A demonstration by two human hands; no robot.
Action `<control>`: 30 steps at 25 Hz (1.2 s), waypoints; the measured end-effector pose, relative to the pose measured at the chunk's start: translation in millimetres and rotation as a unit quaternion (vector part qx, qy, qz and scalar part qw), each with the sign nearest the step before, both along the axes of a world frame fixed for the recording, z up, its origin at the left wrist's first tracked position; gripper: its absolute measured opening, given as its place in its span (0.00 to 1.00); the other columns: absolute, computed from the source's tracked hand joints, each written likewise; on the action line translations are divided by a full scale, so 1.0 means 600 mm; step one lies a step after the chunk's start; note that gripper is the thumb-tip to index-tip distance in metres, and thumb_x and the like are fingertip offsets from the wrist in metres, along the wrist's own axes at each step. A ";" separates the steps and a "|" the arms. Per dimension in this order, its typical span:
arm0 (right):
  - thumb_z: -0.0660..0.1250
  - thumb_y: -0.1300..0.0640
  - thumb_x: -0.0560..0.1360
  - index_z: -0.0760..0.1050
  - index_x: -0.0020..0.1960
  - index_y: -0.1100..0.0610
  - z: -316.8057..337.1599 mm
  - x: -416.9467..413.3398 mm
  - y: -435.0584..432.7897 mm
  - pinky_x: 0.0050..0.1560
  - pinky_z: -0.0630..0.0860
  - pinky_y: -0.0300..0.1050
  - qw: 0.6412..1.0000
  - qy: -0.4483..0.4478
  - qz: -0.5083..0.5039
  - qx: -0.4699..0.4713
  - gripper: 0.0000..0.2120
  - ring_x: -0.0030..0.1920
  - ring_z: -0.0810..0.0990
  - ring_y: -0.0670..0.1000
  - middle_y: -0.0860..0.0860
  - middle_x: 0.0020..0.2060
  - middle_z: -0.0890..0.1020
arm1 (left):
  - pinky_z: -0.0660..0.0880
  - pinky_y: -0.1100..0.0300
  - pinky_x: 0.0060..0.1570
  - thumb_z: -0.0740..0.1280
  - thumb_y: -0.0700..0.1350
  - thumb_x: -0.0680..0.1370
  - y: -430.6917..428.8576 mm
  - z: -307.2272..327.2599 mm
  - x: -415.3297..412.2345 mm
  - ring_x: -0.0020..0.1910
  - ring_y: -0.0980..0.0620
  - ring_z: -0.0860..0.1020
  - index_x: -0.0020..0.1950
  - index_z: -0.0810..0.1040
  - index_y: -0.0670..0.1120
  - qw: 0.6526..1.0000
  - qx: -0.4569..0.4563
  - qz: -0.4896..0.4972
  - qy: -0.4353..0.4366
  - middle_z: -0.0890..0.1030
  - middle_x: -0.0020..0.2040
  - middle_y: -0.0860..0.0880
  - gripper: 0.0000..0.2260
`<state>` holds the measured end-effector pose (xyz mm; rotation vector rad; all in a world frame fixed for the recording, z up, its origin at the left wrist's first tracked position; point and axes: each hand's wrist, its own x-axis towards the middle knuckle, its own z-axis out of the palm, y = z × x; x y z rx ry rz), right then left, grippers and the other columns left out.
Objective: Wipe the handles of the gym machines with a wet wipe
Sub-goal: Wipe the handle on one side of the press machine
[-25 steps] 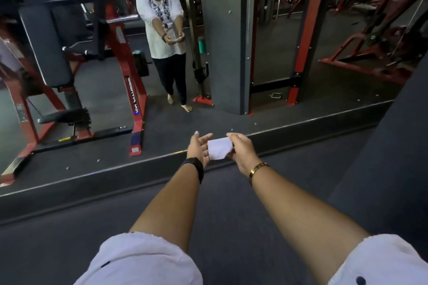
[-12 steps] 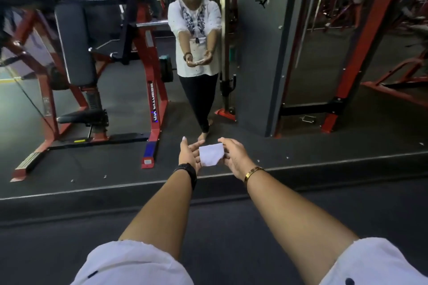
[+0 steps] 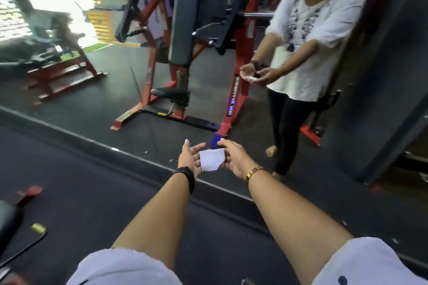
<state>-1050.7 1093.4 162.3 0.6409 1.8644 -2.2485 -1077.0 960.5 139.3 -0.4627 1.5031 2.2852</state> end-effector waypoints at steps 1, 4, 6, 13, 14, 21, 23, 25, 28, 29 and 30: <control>0.61 0.51 0.79 0.73 0.53 0.56 -0.004 -0.039 -0.020 0.37 0.74 0.44 0.999 -0.003 0.032 -0.001 0.10 0.38 0.77 0.51 0.54 0.41 0.77 | 0.77 0.49 0.45 0.52 0.62 0.81 -0.023 -0.003 -0.026 0.44 0.44 0.81 0.50 0.79 0.43 1.000 0.000 0.024 0.000 0.82 0.50 0.40 0.26; 0.60 0.49 0.80 0.73 0.49 0.54 -0.014 -0.160 -0.081 0.40 0.76 0.47 0.990 -0.001 0.140 -0.011 0.09 0.40 0.77 0.52 0.54 0.41 0.76 | 0.76 0.46 0.52 0.52 0.63 0.80 -0.096 -0.009 -0.104 0.47 0.43 0.81 0.52 0.79 0.43 0.995 0.005 0.104 -0.002 0.82 0.53 0.39 0.26; 0.60 0.48 0.80 0.73 0.50 0.55 -0.011 -0.230 -0.120 0.42 0.77 0.49 0.978 -0.007 0.207 -0.007 0.10 0.40 0.77 0.54 0.56 0.42 0.76 | 0.77 0.47 0.51 0.52 0.64 0.80 -0.139 -0.001 -0.138 0.48 0.43 0.81 0.53 0.79 0.44 0.987 0.006 0.159 -0.006 0.82 0.53 0.40 0.26; 0.59 0.47 0.80 0.73 0.53 0.57 0.001 -0.367 -0.304 0.33 0.77 0.45 0.924 -0.011 0.383 -0.006 0.13 0.35 0.77 0.52 0.56 0.39 0.76 | 0.79 0.50 0.45 0.53 0.64 0.79 -0.285 0.006 -0.180 0.53 0.42 0.80 0.59 0.78 0.44 0.945 0.018 0.325 -0.023 0.80 0.57 0.41 0.27; 0.59 0.47 0.80 0.73 0.53 0.57 -0.004 -0.377 -0.340 0.33 0.77 0.45 0.912 -0.009 0.410 -0.003 0.13 0.35 0.77 0.52 0.56 0.39 0.75 | 0.79 0.51 0.43 0.53 0.64 0.79 -0.308 0.003 -0.180 0.52 0.43 0.81 0.59 0.78 0.44 0.938 0.021 0.345 -0.025 0.80 0.57 0.41 0.26; 0.61 0.47 0.79 0.74 0.57 0.59 -0.021 -0.422 -0.600 0.37 0.76 0.43 0.838 0.010 0.545 0.001 0.16 0.38 0.77 0.51 0.53 0.39 0.76 | 0.78 0.54 0.36 0.56 0.63 0.79 -0.519 -0.020 -0.186 0.45 0.45 0.81 0.55 0.79 0.46 0.878 0.011 0.476 -0.035 0.81 0.55 0.42 0.23; 0.61 0.47 0.79 0.74 0.58 0.59 -0.017 -0.430 -0.673 0.39 0.77 0.45 0.819 0.018 0.573 0.006 0.17 0.39 0.78 0.52 0.54 0.41 0.76 | 0.77 0.55 0.37 0.55 0.63 0.79 -0.588 -0.021 -0.189 0.45 0.46 0.81 0.53 0.79 0.47 0.858 0.000 0.513 -0.034 0.81 0.54 0.43 0.22; 0.60 0.47 0.79 0.73 0.59 0.59 -0.012 -0.437 -0.736 0.41 0.77 0.46 0.804 0.027 0.594 -0.002 0.17 0.41 0.78 0.53 0.55 0.42 0.76 | 0.78 0.53 0.42 0.55 0.63 0.79 -0.644 -0.015 -0.187 0.47 0.46 0.80 0.51 0.79 0.48 0.840 -0.006 0.543 -0.029 0.81 0.54 0.42 0.22; 0.59 0.50 0.80 0.74 0.54 0.59 -0.003 -0.434 -0.824 0.42 0.77 0.48 0.775 0.018 0.632 -0.012 0.13 0.41 0.79 0.54 0.55 0.40 0.78 | 0.76 0.47 0.52 0.55 0.63 0.79 -0.718 -0.009 -0.169 0.52 0.43 0.80 0.49 0.79 0.48 0.809 -0.014 0.587 -0.028 0.80 0.56 0.41 0.22; 0.59 0.52 0.80 0.75 0.53 0.59 -0.004 -0.429 -0.853 0.44 0.77 0.50 0.761 0.013 0.649 -0.009 0.12 0.41 0.79 0.54 0.55 0.39 0.79 | 0.77 0.49 0.51 0.55 0.63 0.79 -0.738 -0.005 -0.158 0.50 0.44 0.80 0.49 0.79 0.48 0.798 -0.016 0.602 -0.028 0.81 0.55 0.41 0.22; 0.59 0.54 0.80 0.75 0.54 0.60 -0.006 -0.424 -0.878 0.46 0.78 0.51 0.744 0.012 0.668 -0.007 0.11 0.41 0.80 0.55 0.56 0.40 0.80 | 0.79 0.52 0.46 0.55 0.63 0.79 -0.754 -0.001 -0.147 0.47 0.46 0.81 0.49 0.79 0.47 0.788 -0.018 0.614 -0.027 0.81 0.53 0.42 0.22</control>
